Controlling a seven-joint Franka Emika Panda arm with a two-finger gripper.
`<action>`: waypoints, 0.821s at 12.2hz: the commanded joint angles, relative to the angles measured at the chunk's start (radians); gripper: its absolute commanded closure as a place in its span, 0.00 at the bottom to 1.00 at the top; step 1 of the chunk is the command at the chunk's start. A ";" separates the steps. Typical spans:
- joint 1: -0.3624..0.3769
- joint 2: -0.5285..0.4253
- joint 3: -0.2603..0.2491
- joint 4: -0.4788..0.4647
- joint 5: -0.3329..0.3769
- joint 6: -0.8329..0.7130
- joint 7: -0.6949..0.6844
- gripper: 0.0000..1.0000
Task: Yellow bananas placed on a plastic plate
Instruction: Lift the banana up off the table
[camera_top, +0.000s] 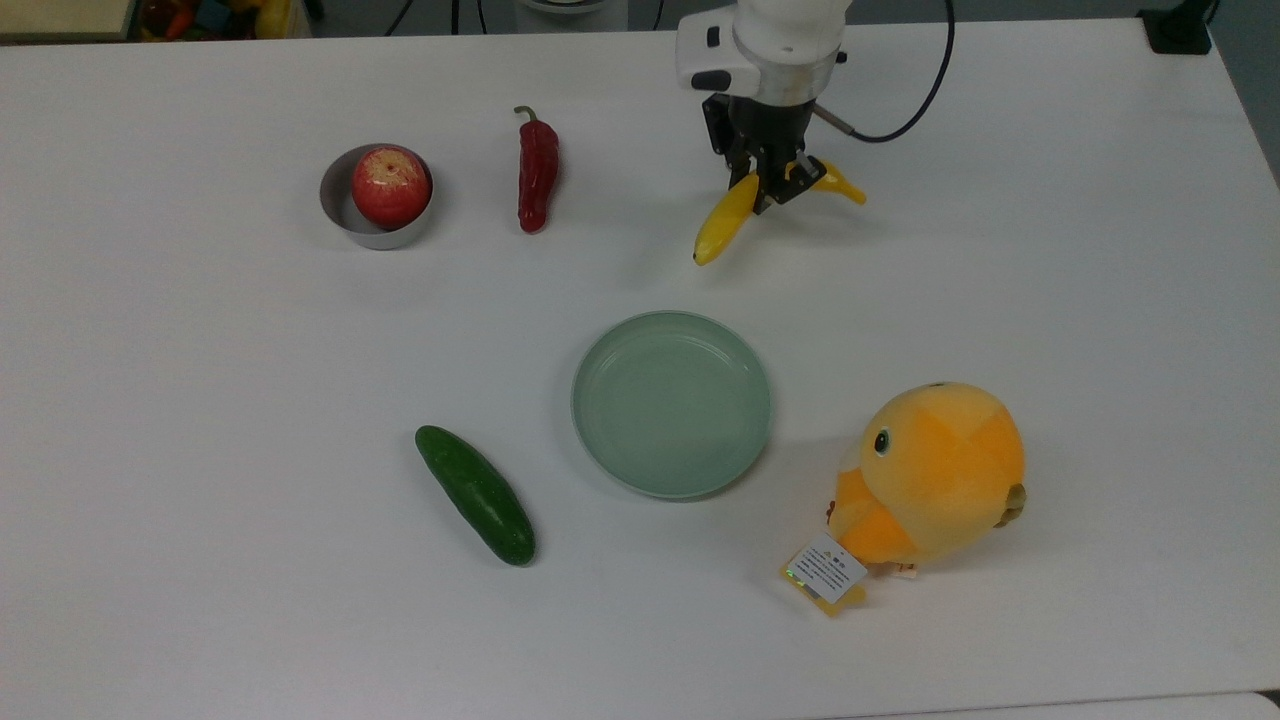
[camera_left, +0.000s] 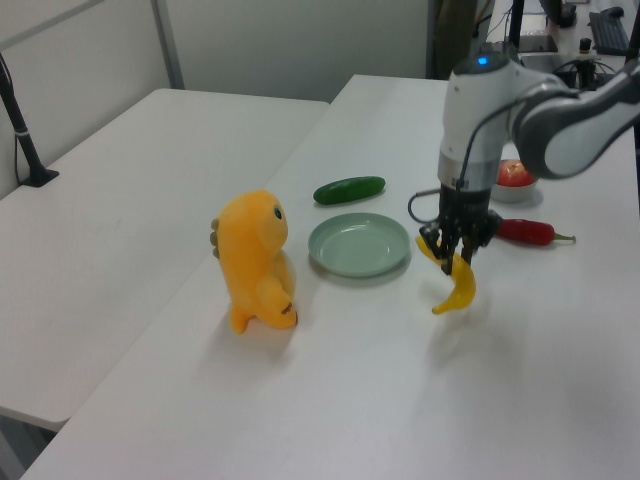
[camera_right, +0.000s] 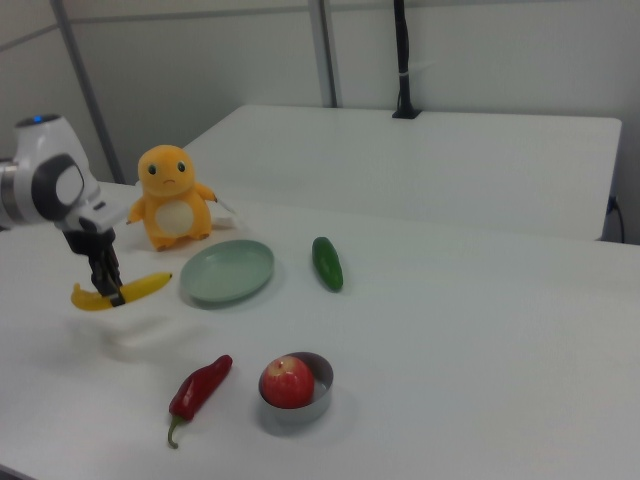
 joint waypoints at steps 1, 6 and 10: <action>-0.010 -0.022 -0.004 0.133 0.002 -0.199 -0.166 0.81; -0.077 -0.075 -0.027 0.205 0.012 -0.340 -0.600 0.81; -0.162 -0.095 -0.064 0.241 0.012 -0.377 -0.903 0.81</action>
